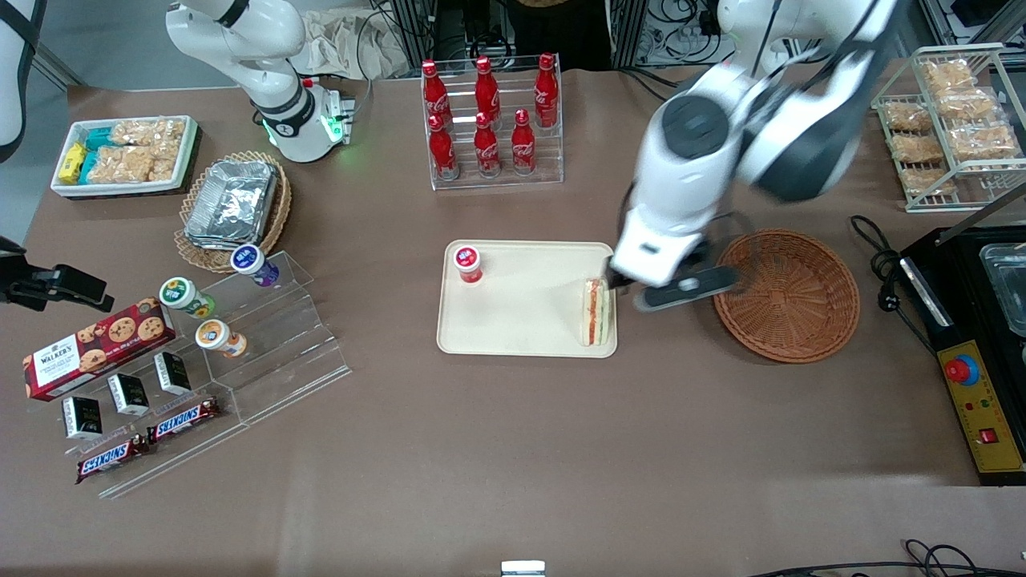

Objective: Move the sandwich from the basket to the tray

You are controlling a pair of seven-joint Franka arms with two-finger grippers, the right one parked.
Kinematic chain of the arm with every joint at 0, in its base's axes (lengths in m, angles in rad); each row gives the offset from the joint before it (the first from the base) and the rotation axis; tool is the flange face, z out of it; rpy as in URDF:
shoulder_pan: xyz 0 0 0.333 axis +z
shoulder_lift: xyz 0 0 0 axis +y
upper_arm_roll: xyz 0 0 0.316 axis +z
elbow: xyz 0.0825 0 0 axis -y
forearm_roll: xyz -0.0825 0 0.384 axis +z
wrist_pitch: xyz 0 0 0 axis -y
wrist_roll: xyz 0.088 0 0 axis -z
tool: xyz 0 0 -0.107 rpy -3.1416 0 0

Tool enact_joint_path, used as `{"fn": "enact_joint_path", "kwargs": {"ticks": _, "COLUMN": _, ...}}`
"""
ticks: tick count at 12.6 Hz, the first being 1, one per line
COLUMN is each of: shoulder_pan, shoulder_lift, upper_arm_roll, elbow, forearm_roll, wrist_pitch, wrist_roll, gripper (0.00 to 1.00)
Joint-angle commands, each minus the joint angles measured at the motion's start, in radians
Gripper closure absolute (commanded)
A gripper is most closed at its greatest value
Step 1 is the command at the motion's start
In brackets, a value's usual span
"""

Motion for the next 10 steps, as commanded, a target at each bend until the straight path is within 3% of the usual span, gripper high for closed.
{"fn": "enact_joint_path", "kwargs": {"ticks": 1, "shoulder_pan": -0.073, "shoulder_lift": -0.166, "upper_arm_roll": 0.214, "elbow": -0.029, "forearm_roll": -0.13, "wrist_pitch": -0.133, "wrist_roll": 0.185, "gripper": 0.0}}
{"fn": "enact_joint_path", "kwargs": {"ticks": 6, "shoulder_pan": -0.116, "shoulder_lift": -0.367, "upper_arm_roll": 0.522, "elbow": -0.125, "forearm_roll": -0.153, "wrist_pitch": -0.211, "wrist_roll": 0.685, "gripper": 0.0}}
{"fn": "enact_joint_path", "kwargs": {"ticks": 10, "shoulder_pan": -0.112, "shoulder_lift": -0.374, "upper_arm_roll": 0.59, "elbow": -0.08, "forearm_roll": -0.133, "wrist_pitch": -0.289, "wrist_roll": 0.721, "gripper": 0.0}}
